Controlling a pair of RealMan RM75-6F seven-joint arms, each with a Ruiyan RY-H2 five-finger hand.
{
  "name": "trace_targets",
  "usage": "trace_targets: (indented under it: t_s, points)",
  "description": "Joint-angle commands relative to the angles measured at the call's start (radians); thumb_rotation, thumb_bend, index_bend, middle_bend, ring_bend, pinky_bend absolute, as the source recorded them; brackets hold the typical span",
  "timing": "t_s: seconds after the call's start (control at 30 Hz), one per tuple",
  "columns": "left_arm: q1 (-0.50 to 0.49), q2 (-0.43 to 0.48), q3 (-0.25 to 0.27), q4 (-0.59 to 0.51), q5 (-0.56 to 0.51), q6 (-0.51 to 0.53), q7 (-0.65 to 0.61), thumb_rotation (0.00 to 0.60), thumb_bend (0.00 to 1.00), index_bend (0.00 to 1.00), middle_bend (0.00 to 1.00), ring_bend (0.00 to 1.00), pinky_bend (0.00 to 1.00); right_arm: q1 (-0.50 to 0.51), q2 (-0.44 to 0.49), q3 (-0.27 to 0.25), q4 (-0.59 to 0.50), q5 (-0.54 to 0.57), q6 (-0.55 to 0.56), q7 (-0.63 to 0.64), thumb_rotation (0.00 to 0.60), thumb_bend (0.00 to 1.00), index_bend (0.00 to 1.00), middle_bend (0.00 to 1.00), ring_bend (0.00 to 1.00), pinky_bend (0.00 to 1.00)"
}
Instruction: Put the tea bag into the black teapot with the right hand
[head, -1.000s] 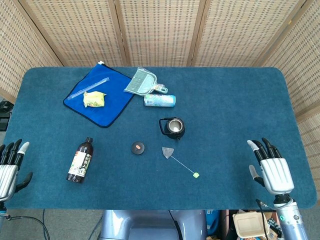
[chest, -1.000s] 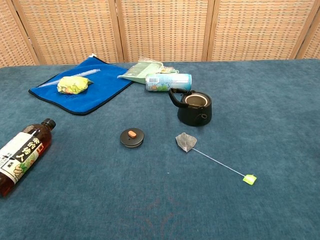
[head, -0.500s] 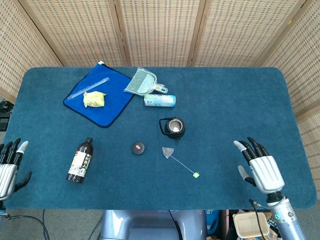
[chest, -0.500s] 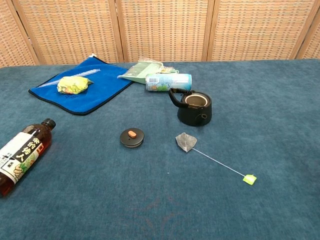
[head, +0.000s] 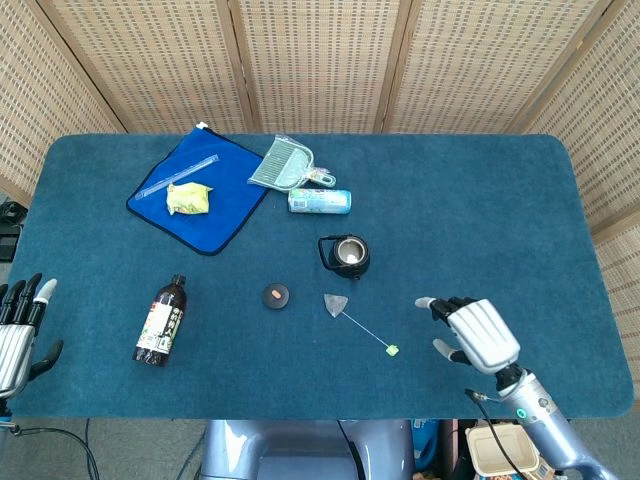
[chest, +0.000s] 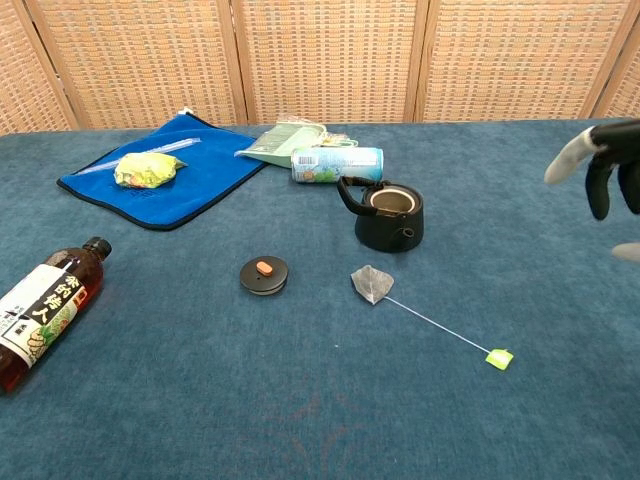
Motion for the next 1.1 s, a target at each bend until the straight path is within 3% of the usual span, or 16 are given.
trace_targets:
  t_s: [0.03, 0.2, 0.5, 1.1]
  points:
    - [-0.002, 0.002, -0.003, -0.002, 0.0, 0.0, 0.003, 0.6, 0.35, 0.0, 0.0, 0.0, 0.0, 0.038, -0.017, 0.002, 0.014, 0.01, -0.048, 0.004, 0.6, 0.4, 0.37, 0.69, 0.7, 0.79]
    - [-0.009, 0.01, -0.01, -0.01, -0.006, -0.003, 0.016, 0.6, 0.35, 0.0, 0.0, 0.0, 0.0, 0.078, -0.039, 0.002, 0.039, 0.039, -0.113, 0.008, 0.6, 0.4, 0.42, 0.81, 0.83, 0.88]
    - [-0.016, 0.021, -0.016, -0.029, -0.007, -0.003, 0.033, 0.6, 0.35, 0.0, 0.0, 0.0, 0.0, 0.12, -0.076, -0.006, 0.072, 0.08, -0.179, -0.026, 0.6, 0.4, 0.48, 0.91, 0.94, 0.97]
    - [-0.026, 0.022, -0.028, -0.039, -0.049, -0.02, 0.054, 0.6, 0.35, 0.0, 0.0, 0.0, 0.0, 0.192, -0.158, -0.042, 0.132, 0.148, -0.308, -0.09, 0.6, 0.4, 0.54, 0.95, 0.99, 1.0]
